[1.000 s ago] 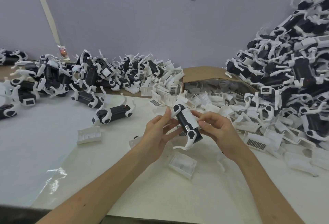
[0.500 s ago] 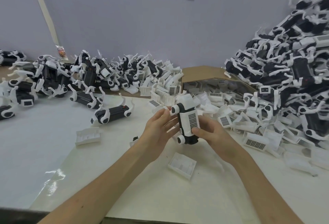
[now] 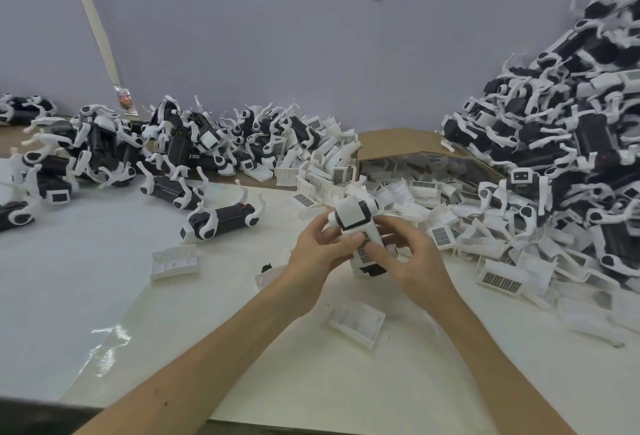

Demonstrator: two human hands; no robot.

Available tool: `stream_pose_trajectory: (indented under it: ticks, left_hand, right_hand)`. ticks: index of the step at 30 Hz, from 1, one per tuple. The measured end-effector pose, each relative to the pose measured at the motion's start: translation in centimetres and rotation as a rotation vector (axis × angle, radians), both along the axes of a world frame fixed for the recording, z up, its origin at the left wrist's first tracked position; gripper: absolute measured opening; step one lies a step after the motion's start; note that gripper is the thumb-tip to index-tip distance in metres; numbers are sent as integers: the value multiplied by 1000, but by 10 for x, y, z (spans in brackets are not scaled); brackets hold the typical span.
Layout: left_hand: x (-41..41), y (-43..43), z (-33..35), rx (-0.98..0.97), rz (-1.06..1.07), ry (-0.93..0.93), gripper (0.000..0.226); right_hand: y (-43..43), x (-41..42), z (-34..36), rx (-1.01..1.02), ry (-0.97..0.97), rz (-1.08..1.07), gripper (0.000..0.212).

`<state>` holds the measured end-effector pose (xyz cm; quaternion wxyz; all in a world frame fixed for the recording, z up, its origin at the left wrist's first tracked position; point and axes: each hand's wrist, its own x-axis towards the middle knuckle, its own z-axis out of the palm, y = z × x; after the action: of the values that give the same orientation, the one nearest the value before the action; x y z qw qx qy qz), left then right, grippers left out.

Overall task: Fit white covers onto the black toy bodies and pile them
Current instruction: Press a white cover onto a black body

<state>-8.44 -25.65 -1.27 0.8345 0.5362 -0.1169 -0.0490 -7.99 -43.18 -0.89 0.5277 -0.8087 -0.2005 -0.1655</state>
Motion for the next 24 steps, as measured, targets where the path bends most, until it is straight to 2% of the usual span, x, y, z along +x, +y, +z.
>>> stream_pose_trajectory:
  ticks: [4, 7, 9, 13, 15, 18, 20, 24]
  left_hand:
    - [0, -1, -2, 46, 56, -13, 43]
    - [0, -1, -1, 58, 52, -25, 39]
    - [-1, -1, 0, 35, 22, -23, 44]
    - [-1, -3, -1, -10, 35, 4, 56]
    - [1, -1, -2, -71, 49, 42, 52]
    - [3, 3, -2, -192, 35, 117, 40]
    - [3, 4, -2, -181, -5, 104, 37]
    - [2, 3, -2, -131, -2, 53, 37]
  right_hand:
    - [1, 1, -4, -57, -87, -29, 27]
    - [3, 1, -4, -28, -130, -32, 22]
    - [2, -1, -3, -15, -145, -30, 22]
    - [-1, 0, -3, -67, -142, -32, 35]
    - [-4, 2, -3, -103, -119, -45, 43]
    - [-3, 4, -4, -188, -124, -96, 32]
    - [-2, 3, -4, -208, -128, -111, 28]
    - [-3, 2, -5, -220, -117, -112, 37]
